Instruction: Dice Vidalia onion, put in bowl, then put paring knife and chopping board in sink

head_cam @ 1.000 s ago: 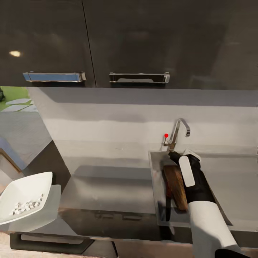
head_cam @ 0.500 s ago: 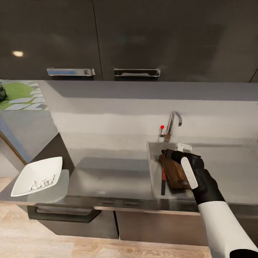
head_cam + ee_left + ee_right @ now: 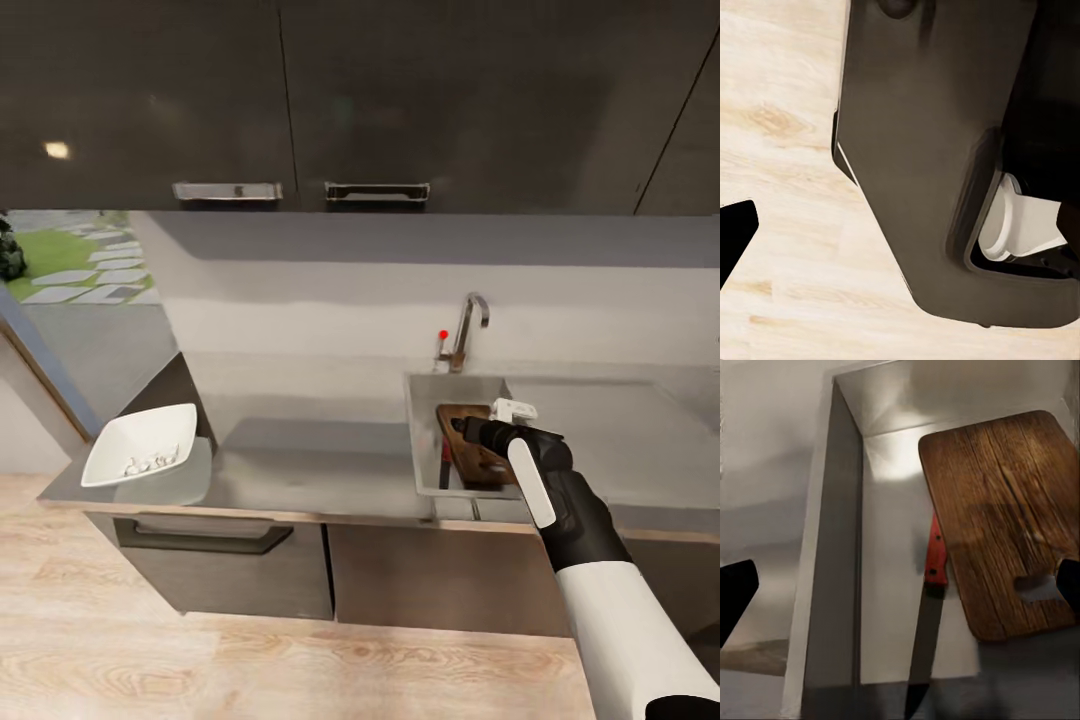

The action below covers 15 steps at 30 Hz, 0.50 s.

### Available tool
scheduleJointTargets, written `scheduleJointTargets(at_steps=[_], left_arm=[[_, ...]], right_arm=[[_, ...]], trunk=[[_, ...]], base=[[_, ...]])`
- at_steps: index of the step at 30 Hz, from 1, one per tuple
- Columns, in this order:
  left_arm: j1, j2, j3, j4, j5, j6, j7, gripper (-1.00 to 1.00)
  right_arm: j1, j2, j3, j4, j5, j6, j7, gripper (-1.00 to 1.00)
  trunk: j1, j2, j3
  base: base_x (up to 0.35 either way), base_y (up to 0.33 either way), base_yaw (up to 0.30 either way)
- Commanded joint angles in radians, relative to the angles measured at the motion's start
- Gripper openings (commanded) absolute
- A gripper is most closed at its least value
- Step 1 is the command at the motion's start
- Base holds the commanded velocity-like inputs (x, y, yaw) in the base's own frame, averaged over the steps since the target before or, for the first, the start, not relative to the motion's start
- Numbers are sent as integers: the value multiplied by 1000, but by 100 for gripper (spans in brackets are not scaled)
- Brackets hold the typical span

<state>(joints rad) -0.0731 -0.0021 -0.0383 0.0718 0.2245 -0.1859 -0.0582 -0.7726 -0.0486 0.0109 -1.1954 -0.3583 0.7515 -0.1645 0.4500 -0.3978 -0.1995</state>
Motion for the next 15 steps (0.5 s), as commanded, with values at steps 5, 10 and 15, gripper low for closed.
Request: scheduleJointTargets(at_steps=[5,10,15], left_arm=[[-2,1,-4,5,10,-7,-6,100],[-2,2,-4,5,10,-7,-6,100],[-2,4,-4,5,10,-7,-6,100]], right_arm=[[-1,0,1,-1,-10,3,-10,100],[-1,0,1,-1,-9,3,-10,100],[-1,1,1,-1,-9,2,-9,100]], trunk=[[0,-2,-2],[0,-2,-2],[0,-2,-2]], base=[[-338,36,0],[-316,149,0],[-268,220,0]])
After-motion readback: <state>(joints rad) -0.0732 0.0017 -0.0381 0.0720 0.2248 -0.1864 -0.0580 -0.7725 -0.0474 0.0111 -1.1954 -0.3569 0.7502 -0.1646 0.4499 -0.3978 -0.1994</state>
